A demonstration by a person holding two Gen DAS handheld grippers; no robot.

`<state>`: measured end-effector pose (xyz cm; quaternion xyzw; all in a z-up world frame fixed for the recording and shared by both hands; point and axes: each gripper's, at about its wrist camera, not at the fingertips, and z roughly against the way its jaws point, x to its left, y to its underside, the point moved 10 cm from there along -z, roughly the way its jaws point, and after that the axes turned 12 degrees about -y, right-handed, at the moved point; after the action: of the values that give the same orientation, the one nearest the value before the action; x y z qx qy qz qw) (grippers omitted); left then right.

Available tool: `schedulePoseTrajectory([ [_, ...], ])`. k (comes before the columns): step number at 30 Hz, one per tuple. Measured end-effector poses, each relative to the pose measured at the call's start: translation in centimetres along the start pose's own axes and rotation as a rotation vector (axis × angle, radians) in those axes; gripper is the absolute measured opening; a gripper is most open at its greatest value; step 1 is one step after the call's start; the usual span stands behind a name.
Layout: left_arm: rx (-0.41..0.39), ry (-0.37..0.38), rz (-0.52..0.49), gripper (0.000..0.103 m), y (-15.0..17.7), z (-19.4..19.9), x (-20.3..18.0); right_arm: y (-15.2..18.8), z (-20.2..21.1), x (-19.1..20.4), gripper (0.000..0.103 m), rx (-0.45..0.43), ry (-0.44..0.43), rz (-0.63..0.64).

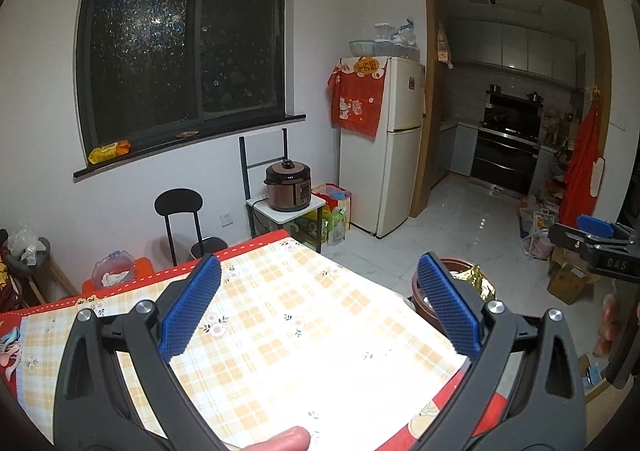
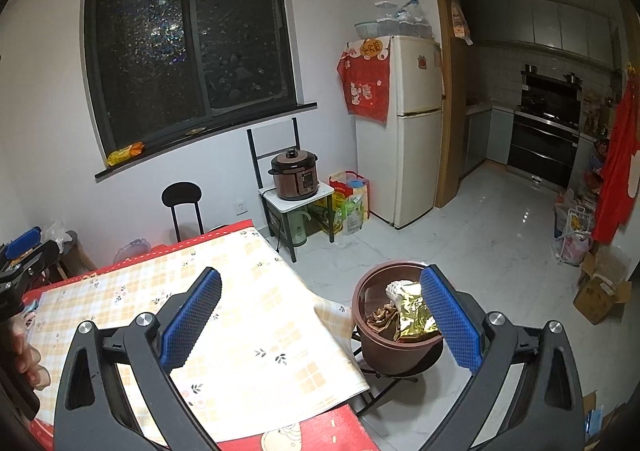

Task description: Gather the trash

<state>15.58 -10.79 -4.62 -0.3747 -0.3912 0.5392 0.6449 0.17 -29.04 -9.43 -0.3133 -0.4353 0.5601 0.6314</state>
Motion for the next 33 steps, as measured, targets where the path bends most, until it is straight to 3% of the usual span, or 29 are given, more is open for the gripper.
schedulePoseTrajectory([
  [13,0.03,0.053,0.014,0.097,0.5,-0.3,0.5,0.5,0.4,0.5,0.098,-0.001,0.026,-0.007],
  [33,0.037,0.046,0.004,0.097,0.8,-0.1,0.5,1.1,0.2,0.6,0.098,0.015,0.034,0.002],
])
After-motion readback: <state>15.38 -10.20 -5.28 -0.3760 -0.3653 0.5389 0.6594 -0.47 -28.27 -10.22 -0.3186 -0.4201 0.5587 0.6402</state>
